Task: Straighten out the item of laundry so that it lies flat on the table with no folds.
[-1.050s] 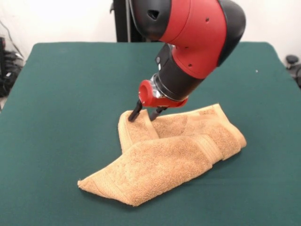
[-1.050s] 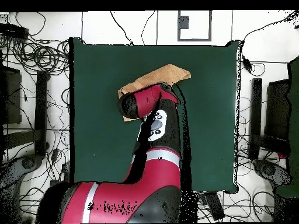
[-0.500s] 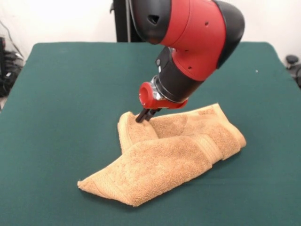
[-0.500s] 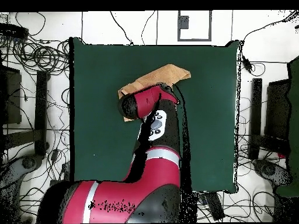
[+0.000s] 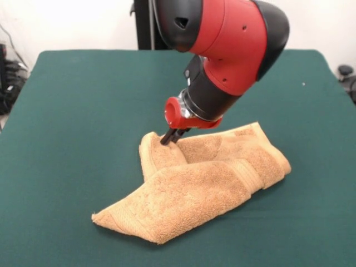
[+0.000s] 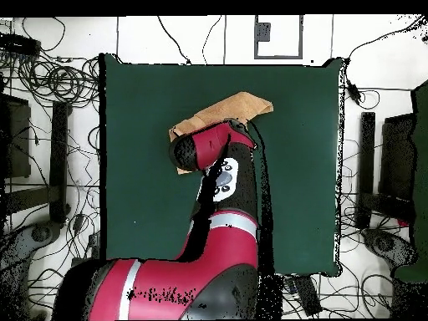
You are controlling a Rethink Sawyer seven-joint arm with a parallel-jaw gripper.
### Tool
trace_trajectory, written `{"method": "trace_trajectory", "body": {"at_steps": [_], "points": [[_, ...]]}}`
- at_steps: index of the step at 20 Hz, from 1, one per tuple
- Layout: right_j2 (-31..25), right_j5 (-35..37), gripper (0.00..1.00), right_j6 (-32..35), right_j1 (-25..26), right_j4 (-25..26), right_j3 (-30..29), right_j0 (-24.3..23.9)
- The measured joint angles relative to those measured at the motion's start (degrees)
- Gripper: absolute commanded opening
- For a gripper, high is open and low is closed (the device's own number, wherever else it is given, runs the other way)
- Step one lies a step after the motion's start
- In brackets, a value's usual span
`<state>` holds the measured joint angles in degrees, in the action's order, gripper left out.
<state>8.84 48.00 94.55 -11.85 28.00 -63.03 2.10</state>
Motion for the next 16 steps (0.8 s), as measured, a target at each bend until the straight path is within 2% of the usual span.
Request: {"method": "trace_trajectory", "body": {"at_steps": [9,16], "points": [[-2.52,-2.39,0.0,0.0,-3.69,0.01,-4.05,-2.54],[-6.63,-12.82,0.0,0.0,-11.73,0.17,-13.74,-9.97]]}}
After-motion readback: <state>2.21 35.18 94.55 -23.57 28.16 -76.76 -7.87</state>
